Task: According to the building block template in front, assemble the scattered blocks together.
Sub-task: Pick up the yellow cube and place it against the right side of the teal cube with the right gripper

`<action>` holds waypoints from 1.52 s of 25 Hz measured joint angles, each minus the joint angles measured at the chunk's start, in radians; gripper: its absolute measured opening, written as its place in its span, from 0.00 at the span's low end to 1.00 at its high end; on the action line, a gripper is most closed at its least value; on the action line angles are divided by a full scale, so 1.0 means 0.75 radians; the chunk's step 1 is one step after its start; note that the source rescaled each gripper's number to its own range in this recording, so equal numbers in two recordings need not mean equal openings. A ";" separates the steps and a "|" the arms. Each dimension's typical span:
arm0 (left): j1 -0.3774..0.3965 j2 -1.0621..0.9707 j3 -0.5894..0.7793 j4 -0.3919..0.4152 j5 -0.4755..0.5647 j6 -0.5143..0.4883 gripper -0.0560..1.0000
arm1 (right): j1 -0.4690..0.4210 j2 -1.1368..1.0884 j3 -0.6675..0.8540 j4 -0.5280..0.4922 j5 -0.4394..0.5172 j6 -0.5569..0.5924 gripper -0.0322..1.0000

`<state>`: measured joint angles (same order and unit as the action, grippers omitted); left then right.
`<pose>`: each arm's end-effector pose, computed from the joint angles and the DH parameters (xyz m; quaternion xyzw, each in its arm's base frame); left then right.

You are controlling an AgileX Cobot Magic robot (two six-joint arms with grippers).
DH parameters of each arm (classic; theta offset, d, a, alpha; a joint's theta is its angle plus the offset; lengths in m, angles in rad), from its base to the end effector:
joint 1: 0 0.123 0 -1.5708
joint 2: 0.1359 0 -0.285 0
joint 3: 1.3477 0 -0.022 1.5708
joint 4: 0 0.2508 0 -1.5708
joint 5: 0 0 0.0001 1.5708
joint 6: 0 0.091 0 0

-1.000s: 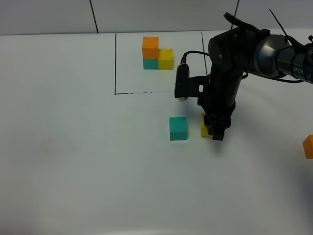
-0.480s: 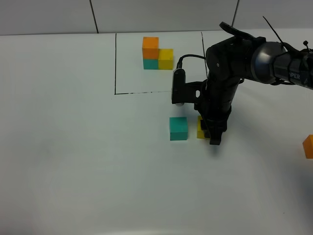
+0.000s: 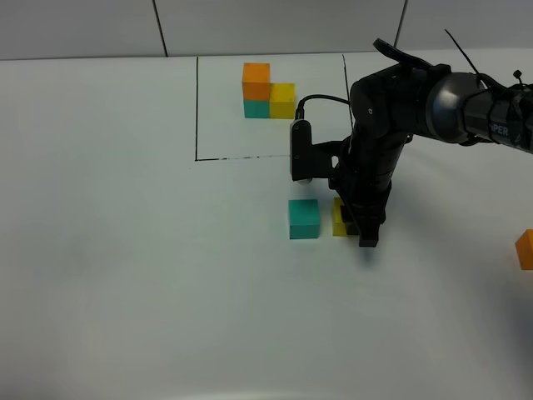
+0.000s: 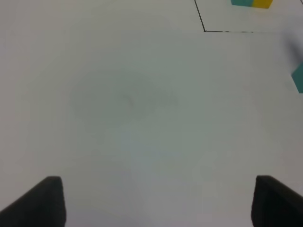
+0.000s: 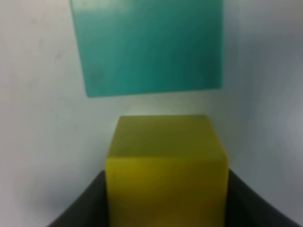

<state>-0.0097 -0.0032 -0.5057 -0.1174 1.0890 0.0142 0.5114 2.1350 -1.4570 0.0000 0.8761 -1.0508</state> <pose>-0.0076 -0.0094 0.2770 0.0136 0.8567 -0.0574 0.5125 0.3606 0.2024 0.1290 -0.7031 0.7092 -0.0138 0.0500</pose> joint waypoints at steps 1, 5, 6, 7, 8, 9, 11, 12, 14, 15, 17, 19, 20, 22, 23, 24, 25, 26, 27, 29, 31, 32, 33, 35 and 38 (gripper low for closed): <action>0.000 0.000 0.000 0.000 0.000 0.000 0.81 | 0.000 0.000 0.000 0.000 0.000 -0.006 0.05; 0.000 0.000 0.000 0.000 0.000 0.000 0.81 | 0.007 0.000 0.000 0.008 -0.001 -0.010 0.05; 0.000 0.000 0.000 0.000 0.000 0.000 0.81 | 0.012 0.000 0.000 0.009 -0.004 -0.010 0.05; 0.000 0.000 0.000 0.000 0.000 0.000 0.81 | 0.016 0.000 0.000 0.014 -0.010 -0.010 0.05; 0.000 0.000 0.000 0.000 0.000 0.000 0.81 | 0.021 0.000 0.000 0.020 -0.015 -0.010 0.05; 0.000 0.000 0.000 0.000 0.000 0.000 0.81 | 0.022 0.000 0.000 0.026 -0.020 -0.010 0.05; 0.000 0.000 0.000 0.000 0.000 0.000 0.81 | 0.025 0.000 0.000 0.047 -0.031 -0.010 0.05; 0.000 0.000 0.000 0.000 0.000 0.000 0.81 | 0.025 0.000 0.000 0.055 -0.037 -0.010 0.05; 0.000 0.000 0.000 0.000 0.000 0.000 0.81 | 0.025 0.000 0.000 0.069 -0.048 -0.010 0.05; 0.000 0.000 0.000 0.000 0.000 0.000 0.81 | 0.025 0.000 0.000 0.074 -0.054 -0.010 0.05; 0.000 0.000 0.000 0.000 0.000 0.000 0.81 | 0.026 0.000 0.000 0.077 -0.058 -0.010 0.05; 0.000 0.000 0.000 0.000 0.000 0.000 0.81 | 0.027 0.000 0.000 0.077 -0.059 -0.009 0.05; 0.000 0.000 0.000 0.000 0.000 0.000 0.81 | 0.027 0.000 0.000 0.077 -0.059 -0.009 0.05; 0.000 0.000 0.000 0.000 0.000 0.000 0.81 | 0.027 0.000 0.000 0.077 -0.059 -0.009 0.05; 0.000 0.000 0.000 0.000 0.000 0.000 0.81 | 0.027 0.000 0.000 0.077 -0.059 -0.009 0.05; 0.000 0.000 0.000 0.000 0.000 0.000 0.81 | 0.027 0.000 0.000 0.077 -0.059 -0.009 0.05; 0.000 0.000 0.000 0.000 0.000 0.000 0.81 | 0.027 0.000 0.000 0.077 -0.059 -0.009 0.05; 0.000 0.000 0.000 0.000 0.000 0.000 0.81 | 0.027 0.000 0.000 0.077 -0.059 -0.009 0.05; 0.000 0.000 0.000 0.000 0.000 0.000 0.81 | 0.027 0.000 0.000 0.077 -0.059 -0.009 0.05; 0.000 0.000 0.000 0.000 0.000 0.000 0.81 | 0.027 0.000 0.000 0.077 -0.058 -0.010 0.05; 0.000 0.000 0.000 0.000 0.000 0.000 0.81 | 0.027 0.000 0.000 0.077 -0.057 -0.026 0.05; 0.000 0.000 0.000 0.000 0.000 0.000 0.81 | 0.027 0.000 0.000 0.077 -0.057 -0.036 0.05; 0.000 0.000 0.000 0.000 0.000 0.000 0.81 | 0.027 0.000 0.000 0.077 -0.055 -0.043 0.05; 0.000 0.000 0.000 0.000 0.000 0.000 0.81 | 0.027 0.000 0.000 0.077 -0.055 -0.046 0.05; 0.000 0.000 0.000 0.000 0.000 0.000 0.81 | 0.027 0.000 0.000 0.077 -0.055 -0.050 0.05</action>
<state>-0.0097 -0.0032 -0.5057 -0.1174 1.0890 0.0142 0.5314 2.1354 -1.4570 0.0574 0.8346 -1.0886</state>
